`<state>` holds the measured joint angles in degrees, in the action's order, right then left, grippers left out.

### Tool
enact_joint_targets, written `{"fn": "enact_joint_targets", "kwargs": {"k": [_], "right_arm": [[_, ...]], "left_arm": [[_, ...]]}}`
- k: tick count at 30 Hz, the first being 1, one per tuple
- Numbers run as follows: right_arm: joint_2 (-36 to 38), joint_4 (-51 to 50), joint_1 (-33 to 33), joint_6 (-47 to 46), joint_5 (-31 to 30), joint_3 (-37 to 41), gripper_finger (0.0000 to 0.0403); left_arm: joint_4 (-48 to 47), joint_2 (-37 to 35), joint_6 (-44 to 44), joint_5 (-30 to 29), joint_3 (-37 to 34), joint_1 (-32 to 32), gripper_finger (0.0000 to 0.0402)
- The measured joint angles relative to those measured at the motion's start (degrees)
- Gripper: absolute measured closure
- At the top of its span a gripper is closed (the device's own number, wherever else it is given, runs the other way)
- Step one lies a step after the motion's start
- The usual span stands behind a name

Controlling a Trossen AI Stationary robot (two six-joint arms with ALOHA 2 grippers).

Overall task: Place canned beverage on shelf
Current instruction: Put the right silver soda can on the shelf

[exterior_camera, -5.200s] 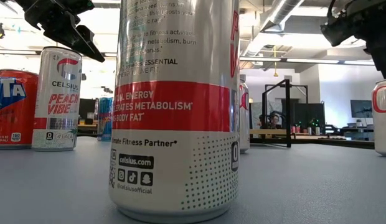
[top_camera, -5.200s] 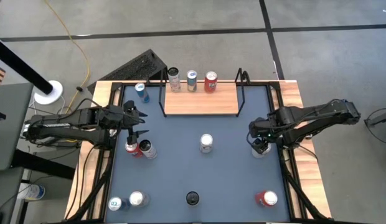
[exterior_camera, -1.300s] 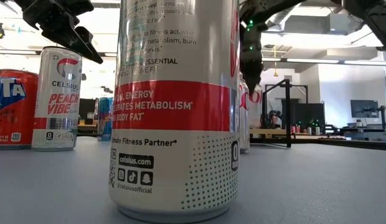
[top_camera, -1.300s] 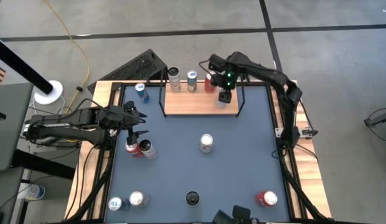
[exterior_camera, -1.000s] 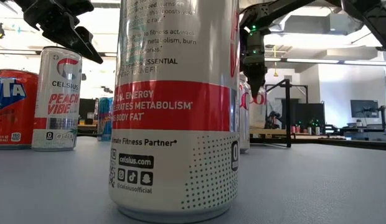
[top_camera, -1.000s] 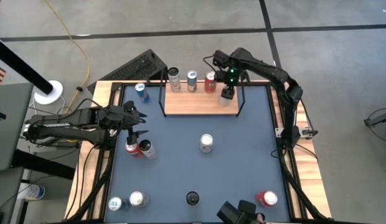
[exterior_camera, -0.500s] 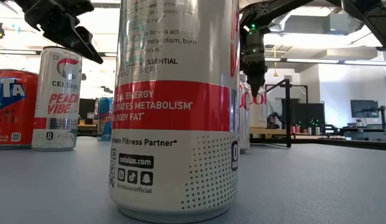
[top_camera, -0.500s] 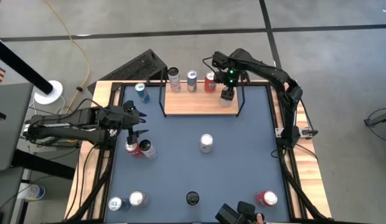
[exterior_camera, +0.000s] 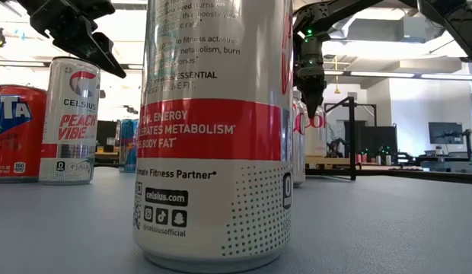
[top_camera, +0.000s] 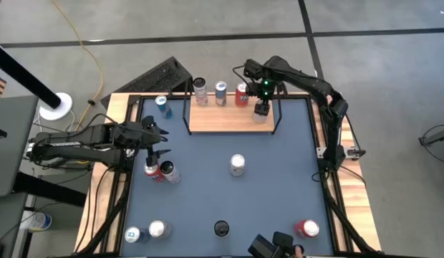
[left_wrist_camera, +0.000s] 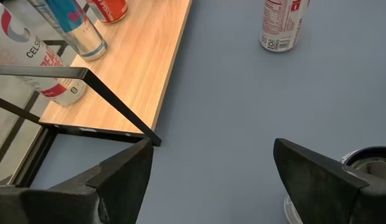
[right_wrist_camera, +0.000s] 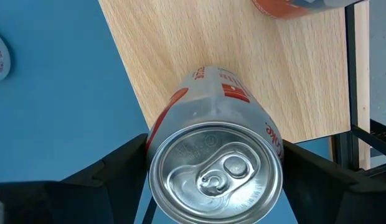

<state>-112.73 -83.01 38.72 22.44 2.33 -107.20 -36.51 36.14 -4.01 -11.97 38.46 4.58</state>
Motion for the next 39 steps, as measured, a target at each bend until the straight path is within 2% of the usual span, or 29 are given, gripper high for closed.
{"fn": "enact_joint_targets", "kwargs": {"k": [6,14,21,26,30,33,36,37,39], "right_arm": [[0.0,-1.6,0.0,0.1,-0.1,-3.7,0.0074],[0.0,-4.0,-0.9,-1.4,-1.1,-14.6,0.0074],[3.1,-6.9,-6.7,-2.2,9.3,-15.8,0.0099],[9.2,-4.7,-13.2,-1.6,8.5,-9.1,0.0153],[16.5,4.1,-16.4,-1.8,7.8,3.4,0.0226],[22.4,13.6,-17.0,-1.8,5.5,13.7,0.0296],[25.2,18.8,-16.1,-1.7,3.5,19.9,0.0366],[25.5,19.3,-15.7,-1.6,3.4,21.0,0.0384],[25.3,18.9,-14.7,-1.6,3.3,21.5,0.0394]], "left_arm": [[0.0,0.0,0.0,0.0,0.0,0.0,0.0079],[0.0,0.0,0.0,0.0,0.0,0.0,0.0079],[-0.2,0.0,0.0,0.3,0.0,0.0,0.0079],[-0.2,0.0,0.2,1.0,0.0,0.0,0.0079],[-0.2,0.2,0.7,1.0,0.0,0.0,0.0079],[-0.1,0.5,0.7,1.0,0.0,0.0,0.0079],[-0.1,0.9,0.7,1.0,0.0,0.0,0.0079],[-0.1,1.1,0.7,1.0,0.0,0.0,0.0079],[-0.1,1.4,0.7,0.9,0.0,0.0,0.0079]]}}
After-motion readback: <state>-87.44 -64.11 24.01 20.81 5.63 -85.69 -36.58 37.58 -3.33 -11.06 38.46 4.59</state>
